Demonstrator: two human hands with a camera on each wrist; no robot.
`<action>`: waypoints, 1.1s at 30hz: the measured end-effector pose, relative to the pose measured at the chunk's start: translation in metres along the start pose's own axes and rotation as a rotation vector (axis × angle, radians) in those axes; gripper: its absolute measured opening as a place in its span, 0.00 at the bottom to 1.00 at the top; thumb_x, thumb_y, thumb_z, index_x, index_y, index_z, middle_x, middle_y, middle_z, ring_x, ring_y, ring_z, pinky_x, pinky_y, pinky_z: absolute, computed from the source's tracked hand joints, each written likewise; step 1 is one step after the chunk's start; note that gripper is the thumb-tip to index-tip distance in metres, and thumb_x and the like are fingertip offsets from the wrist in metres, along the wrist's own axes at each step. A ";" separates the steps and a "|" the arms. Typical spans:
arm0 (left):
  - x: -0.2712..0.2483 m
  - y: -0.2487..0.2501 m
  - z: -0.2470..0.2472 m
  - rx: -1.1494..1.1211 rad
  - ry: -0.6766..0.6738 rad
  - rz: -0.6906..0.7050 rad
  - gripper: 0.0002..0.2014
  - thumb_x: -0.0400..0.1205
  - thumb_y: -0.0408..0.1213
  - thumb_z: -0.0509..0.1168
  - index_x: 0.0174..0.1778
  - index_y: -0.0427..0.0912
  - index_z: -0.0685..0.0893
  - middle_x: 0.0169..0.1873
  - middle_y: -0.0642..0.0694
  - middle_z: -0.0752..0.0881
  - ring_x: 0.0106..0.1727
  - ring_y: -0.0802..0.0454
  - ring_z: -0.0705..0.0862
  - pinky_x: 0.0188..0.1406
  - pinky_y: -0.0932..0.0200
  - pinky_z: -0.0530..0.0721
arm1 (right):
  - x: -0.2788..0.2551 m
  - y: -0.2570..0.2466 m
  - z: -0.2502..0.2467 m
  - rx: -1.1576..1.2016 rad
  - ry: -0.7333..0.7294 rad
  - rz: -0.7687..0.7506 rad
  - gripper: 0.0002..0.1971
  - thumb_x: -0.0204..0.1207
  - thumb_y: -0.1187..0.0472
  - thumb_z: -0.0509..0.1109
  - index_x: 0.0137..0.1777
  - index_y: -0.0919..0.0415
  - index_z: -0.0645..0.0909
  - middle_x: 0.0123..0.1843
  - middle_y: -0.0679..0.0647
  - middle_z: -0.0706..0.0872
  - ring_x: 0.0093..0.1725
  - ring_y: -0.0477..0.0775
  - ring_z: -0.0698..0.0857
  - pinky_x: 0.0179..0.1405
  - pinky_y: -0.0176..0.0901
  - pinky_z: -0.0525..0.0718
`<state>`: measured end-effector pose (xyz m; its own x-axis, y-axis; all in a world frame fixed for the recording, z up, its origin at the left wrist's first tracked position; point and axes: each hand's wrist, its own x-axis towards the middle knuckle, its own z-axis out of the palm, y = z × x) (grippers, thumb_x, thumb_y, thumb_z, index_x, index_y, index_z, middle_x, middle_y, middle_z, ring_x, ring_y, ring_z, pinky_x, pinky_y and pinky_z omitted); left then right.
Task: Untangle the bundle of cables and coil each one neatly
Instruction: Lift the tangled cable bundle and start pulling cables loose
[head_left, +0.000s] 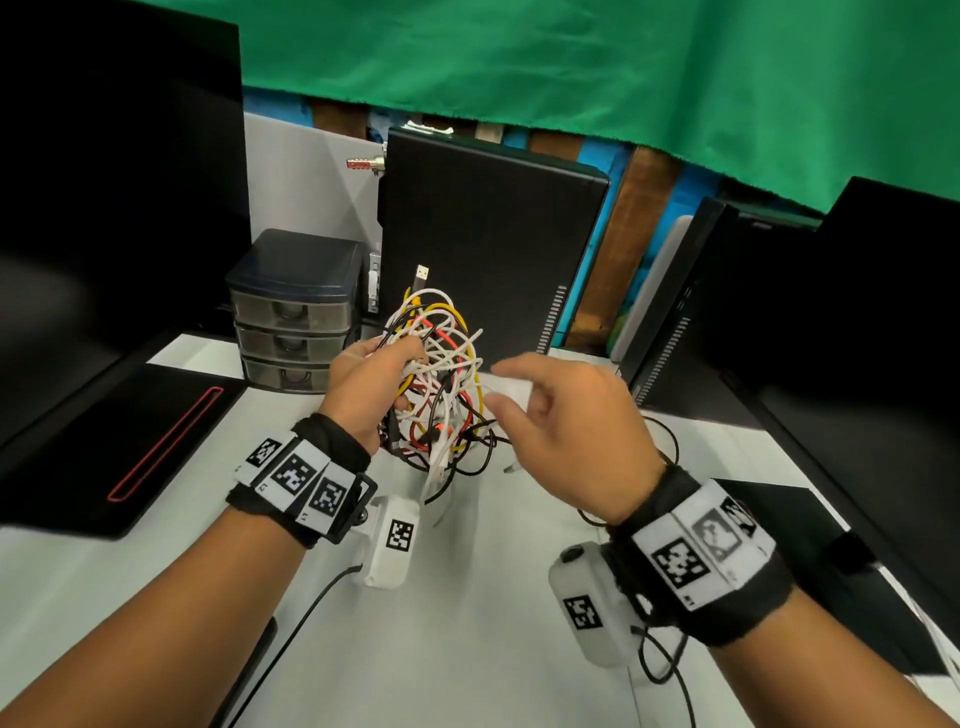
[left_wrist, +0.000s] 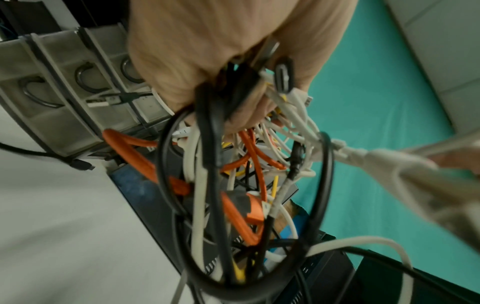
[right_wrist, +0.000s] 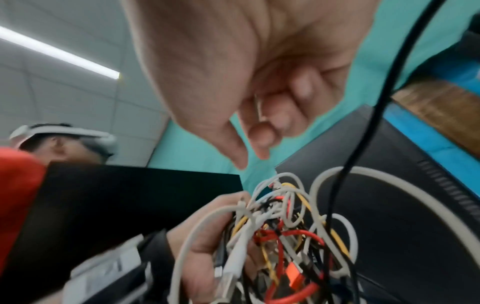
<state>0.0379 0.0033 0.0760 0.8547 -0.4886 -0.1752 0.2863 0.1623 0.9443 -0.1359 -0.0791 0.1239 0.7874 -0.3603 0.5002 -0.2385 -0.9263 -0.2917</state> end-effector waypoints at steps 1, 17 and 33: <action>-0.001 0.000 0.001 0.004 -0.008 0.009 0.11 0.78 0.31 0.70 0.56 0.38 0.84 0.29 0.47 0.83 0.16 0.60 0.76 0.13 0.67 0.70 | 0.003 -0.005 0.003 -0.140 0.083 -0.126 0.08 0.78 0.50 0.73 0.52 0.51 0.89 0.30 0.47 0.85 0.35 0.52 0.85 0.35 0.40 0.76; 0.000 0.010 -0.006 0.244 -0.083 0.145 0.22 0.75 0.34 0.77 0.63 0.44 0.78 0.47 0.48 0.88 0.30 0.61 0.85 0.18 0.70 0.75 | 0.036 0.070 -0.035 0.114 0.565 0.316 0.06 0.79 0.56 0.69 0.43 0.52 0.86 0.36 0.47 0.86 0.38 0.52 0.87 0.41 0.44 0.84; -0.003 0.009 -0.008 0.078 -0.044 0.059 0.14 0.77 0.27 0.70 0.58 0.38 0.83 0.34 0.48 0.86 0.19 0.61 0.81 0.15 0.71 0.72 | 0.002 0.047 0.016 -0.175 0.003 -0.039 0.13 0.83 0.47 0.67 0.61 0.49 0.87 0.59 0.46 0.89 0.62 0.49 0.82 0.66 0.46 0.75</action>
<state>0.0417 0.0130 0.0830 0.8486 -0.5180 -0.1077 0.1999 0.1253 0.9718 -0.1364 -0.1218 0.0978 0.7963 -0.3236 0.5111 -0.3030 -0.9446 -0.1259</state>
